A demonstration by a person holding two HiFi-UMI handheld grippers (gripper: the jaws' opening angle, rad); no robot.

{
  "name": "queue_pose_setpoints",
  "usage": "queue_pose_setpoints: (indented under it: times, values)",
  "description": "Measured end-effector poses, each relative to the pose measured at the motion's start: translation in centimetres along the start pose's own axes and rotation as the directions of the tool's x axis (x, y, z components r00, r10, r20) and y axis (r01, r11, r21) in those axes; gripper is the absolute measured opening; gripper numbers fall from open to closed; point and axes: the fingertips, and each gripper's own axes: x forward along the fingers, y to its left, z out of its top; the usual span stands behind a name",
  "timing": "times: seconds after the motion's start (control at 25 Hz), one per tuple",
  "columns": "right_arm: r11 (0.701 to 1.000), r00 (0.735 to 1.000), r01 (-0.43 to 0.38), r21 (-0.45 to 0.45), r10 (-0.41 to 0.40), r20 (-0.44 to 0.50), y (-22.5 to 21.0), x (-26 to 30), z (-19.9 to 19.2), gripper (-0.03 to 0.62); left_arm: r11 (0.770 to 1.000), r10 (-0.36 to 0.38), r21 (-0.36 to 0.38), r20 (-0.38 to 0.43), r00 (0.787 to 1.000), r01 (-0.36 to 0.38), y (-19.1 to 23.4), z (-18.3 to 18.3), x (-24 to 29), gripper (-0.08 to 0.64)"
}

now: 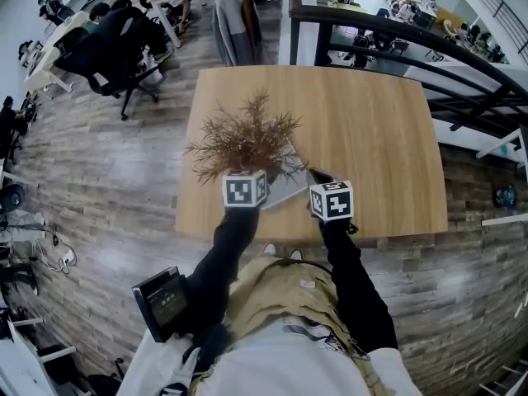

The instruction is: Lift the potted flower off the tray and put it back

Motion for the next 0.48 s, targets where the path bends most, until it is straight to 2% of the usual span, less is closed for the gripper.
queue_pose_setpoints:
  times: [0.24,0.48]
  values:
    - [1.0,1.0,-0.001,-0.008,0.001,0.003,0.11,0.13,0.38,0.005,1.0,-0.001,-0.001,-0.017,1.0,0.001,0.2,-0.28,0.09,0.462]
    - [1.0,1.0,0.004,-0.006,-0.004,0.003,-0.22,0.33,0.51,0.005,1.0,-0.002,-0.01,0.002,1.0,0.002,0.26,-0.44,0.36,0.46]
